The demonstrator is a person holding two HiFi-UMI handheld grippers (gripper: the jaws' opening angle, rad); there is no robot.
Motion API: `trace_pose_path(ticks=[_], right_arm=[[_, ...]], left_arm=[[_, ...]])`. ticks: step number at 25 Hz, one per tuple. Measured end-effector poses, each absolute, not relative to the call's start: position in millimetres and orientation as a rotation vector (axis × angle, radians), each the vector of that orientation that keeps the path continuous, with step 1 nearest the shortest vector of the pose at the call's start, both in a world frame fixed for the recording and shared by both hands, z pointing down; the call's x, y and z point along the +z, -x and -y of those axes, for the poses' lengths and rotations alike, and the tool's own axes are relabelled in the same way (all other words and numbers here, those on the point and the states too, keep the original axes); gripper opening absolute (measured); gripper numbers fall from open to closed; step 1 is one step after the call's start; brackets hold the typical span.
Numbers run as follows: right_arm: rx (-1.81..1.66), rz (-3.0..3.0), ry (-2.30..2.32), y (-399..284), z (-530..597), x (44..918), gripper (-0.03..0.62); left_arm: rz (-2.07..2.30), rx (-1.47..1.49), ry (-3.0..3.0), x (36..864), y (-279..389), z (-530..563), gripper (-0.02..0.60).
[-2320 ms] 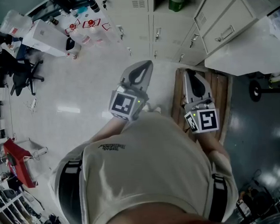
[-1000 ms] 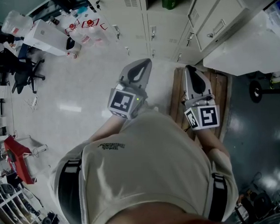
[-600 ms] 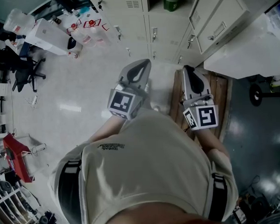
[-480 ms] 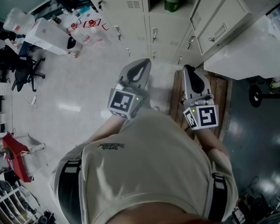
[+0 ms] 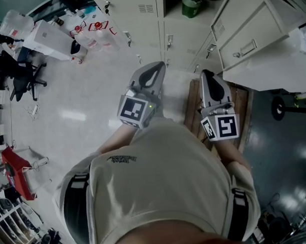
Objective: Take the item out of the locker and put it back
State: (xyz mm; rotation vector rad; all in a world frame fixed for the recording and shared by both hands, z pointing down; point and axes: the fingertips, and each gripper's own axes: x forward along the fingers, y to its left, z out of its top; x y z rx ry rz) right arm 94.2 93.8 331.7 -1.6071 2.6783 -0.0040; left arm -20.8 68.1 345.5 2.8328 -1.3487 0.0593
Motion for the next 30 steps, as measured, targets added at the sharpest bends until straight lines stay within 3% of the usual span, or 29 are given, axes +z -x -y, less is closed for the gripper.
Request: trace_pose_path(ticks=[30], right_arm=[[0.018,-2.578,1.810,-67,115,312,0.003]], left_arm=[[1.112,-0.019,-2.915,320,35,144,0.011]])
